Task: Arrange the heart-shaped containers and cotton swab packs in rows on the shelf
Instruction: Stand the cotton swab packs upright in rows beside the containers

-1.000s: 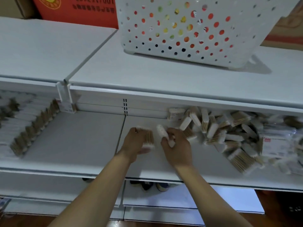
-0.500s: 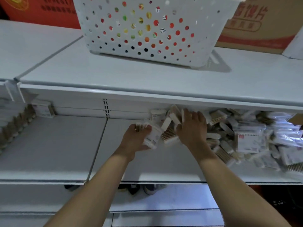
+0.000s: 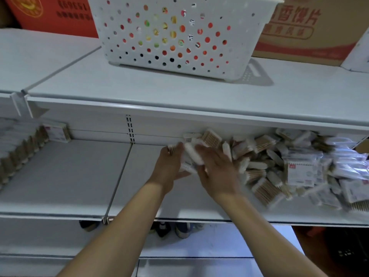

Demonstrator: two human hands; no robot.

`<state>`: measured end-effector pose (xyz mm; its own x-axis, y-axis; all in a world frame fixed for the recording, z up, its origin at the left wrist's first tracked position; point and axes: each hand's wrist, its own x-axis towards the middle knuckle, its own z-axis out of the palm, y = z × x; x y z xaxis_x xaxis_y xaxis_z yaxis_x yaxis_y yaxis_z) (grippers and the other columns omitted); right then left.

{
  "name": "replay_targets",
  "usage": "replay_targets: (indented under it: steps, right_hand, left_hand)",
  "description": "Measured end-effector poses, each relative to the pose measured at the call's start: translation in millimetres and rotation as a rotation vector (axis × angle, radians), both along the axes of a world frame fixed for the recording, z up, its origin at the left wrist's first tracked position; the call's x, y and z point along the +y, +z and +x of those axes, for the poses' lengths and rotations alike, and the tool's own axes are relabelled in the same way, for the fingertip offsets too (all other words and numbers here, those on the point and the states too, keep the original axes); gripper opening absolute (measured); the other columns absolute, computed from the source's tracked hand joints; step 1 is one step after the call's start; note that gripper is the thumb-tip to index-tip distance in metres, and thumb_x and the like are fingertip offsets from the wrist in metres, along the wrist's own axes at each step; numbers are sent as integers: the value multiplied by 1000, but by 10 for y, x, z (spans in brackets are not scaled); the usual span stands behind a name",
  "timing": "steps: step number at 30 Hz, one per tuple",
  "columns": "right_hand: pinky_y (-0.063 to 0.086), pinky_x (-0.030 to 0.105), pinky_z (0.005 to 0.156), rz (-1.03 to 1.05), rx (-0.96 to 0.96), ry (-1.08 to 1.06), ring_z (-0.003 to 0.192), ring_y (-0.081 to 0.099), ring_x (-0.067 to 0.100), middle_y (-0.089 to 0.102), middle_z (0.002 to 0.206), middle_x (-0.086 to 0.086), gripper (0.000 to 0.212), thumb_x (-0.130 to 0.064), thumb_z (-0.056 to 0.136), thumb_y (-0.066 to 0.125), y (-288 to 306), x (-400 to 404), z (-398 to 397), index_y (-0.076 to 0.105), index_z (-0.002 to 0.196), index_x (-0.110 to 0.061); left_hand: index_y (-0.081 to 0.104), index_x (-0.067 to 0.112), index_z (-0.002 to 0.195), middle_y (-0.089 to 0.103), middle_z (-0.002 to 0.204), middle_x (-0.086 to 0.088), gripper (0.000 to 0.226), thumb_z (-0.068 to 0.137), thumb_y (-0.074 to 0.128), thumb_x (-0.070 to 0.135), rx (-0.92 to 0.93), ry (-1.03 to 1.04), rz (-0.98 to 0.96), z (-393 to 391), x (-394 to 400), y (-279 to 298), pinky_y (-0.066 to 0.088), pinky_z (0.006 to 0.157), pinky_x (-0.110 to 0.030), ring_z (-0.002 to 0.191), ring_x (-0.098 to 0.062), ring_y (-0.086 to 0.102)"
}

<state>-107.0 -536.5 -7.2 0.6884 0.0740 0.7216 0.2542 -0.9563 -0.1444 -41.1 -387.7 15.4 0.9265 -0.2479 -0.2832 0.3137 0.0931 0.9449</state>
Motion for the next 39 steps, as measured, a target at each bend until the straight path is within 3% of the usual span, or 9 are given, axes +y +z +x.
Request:
replay_targets:
  steps: [3, 8, 13, 17, 21, 26, 31, 34, 39]
  right_hand:
    - [44, 37, 104, 91, 83, 114, 124, 55, 26, 61, 134, 5, 43, -10, 87, 59, -137, 46, -36, 64, 129, -8]
    - [47, 32, 103, 278, 174, 261, 126, 56, 19, 61, 136, 0, 44, -8, 88, 43, -59, 33, -97, 65, 126, -12]
    - [45, 40, 93, 163, 192, -192, 109, 57, 37, 64, 115, 17, 40, -19, 84, 45, 39, -175, 269, 64, 117, -4]
    - [28, 46, 113, -78, 627, -464, 137, 35, 37, 44, 146, 18, 72, -43, 86, 58, 2, -225, 587, 40, 145, -5]
    - [17, 47, 119, -217, 587, -508, 131, 44, 32, 52, 143, 9, 54, -30, 94, 50, -82, -260, 688, 44, 144, -12]
    - [39, 52, 107, -20, 255, -359, 93, 67, 35, 72, 98, 18, 48, -25, 84, 38, -77, -311, 570, 66, 118, -7]
    - [46, 28, 87, 372, 46, -69, 98, 62, 25, 73, 110, 11, 37, -25, 92, 49, 132, 299, 270, 70, 116, -7]
    - [40, 2, 84, 628, 163, 41, 97, 61, 10, 72, 110, 2, 39, -31, 93, 50, 172, 716, 190, 69, 119, -10]
    - [51, 29, 93, 607, 218, 278, 112, 58, 6, 60, 117, -10, 27, -31, 92, 56, 119, 1364, 133, 67, 112, -16]
  left_hand:
    - [58, 1, 121, 72, 107, -19, 80, 82, 64, 71, 46, -79, -76, -59, 16, 22, 60, 78, -53, 94, -34, 73]
    - [64, 8, 116, 73, 103, -14, 32, 91, 70, 27, -41, -70, -75, -77, 179, -25, 61, 73, -46, 96, -32, 72]
    - [60, 10, 117, 72, 107, -15, 35, 86, 73, 21, -12, 55, -14, -34, 325, -96, 61, 68, -49, 92, -31, 73]
    - [56, 12, 115, 71, 104, -13, 34, 87, 74, 20, 22, 121, -2, -90, 446, -128, 61, 70, -54, 90, -30, 73]
    - [59, 9, 116, 73, 101, -15, 34, 88, 74, 20, 13, 160, 4, -135, 587, -137, 60, 61, -43, 84, -28, 74]
    - [60, 5, 113, 71, 98, -14, 32, 88, 74, 20, 34, 247, 20, -111, 744, -104, 60, 59, -40, 83, -28, 72]
    - [51, 11, 122, 67, 107, -13, 43, 88, 74, 24, 16, 315, 10, -74, 802, -73, 59, 55, -35, 88, -26, 70]
    - [49, 15, 118, 65, 106, -8, 39, 90, 73, 26, -30, 319, -10, -132, 883, 12, 61, 58, -35, 89, -22, 69]
    - [47, 18, 116, 64, 102, -7, 47, 84, 79, 31, -37, 333, -84, -254, 1278, 95, 63, 69, -43, 87, -22, 68]
